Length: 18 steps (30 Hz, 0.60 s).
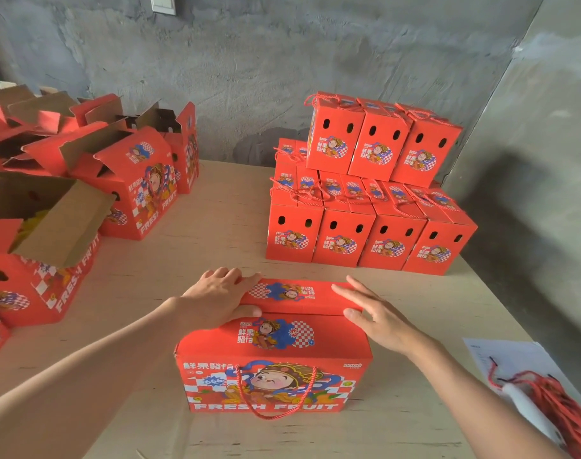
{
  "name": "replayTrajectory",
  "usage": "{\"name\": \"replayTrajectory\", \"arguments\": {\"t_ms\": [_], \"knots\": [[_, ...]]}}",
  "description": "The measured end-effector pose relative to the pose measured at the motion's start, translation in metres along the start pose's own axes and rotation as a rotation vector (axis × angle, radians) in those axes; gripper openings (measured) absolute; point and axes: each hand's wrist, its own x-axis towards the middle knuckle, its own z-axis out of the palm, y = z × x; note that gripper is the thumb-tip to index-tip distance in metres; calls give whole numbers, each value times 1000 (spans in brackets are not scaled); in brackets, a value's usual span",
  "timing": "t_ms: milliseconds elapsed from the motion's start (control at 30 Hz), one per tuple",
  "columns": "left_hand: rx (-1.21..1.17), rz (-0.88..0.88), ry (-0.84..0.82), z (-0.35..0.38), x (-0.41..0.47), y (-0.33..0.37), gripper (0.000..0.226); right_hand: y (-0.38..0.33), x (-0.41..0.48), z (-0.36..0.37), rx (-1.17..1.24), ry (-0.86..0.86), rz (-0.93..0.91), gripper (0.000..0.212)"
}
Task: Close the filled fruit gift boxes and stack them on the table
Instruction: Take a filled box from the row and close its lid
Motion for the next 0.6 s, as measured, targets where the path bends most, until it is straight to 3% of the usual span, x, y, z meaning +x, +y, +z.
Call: {"name": "replayTrajectory", "arguments": {"t_ms": [67, 233, 400, 600], "knots": [[-7, 2, 23, 4, -1, -1, 120, 1, 1, 2, 15, 18, -1, 44], [-55, -10, 37, 9, -2, -2, 113, 0, 1, 0, 8, -3, 12, 40], [-116, -58, 65, 14, -4, 1, 103, -18, 10, -2, -367, 35, -65, 41], [-69, -49, 34, 17, -1, 3, 89, -27, 16, 25, -417, -109, -50, 41]]}}
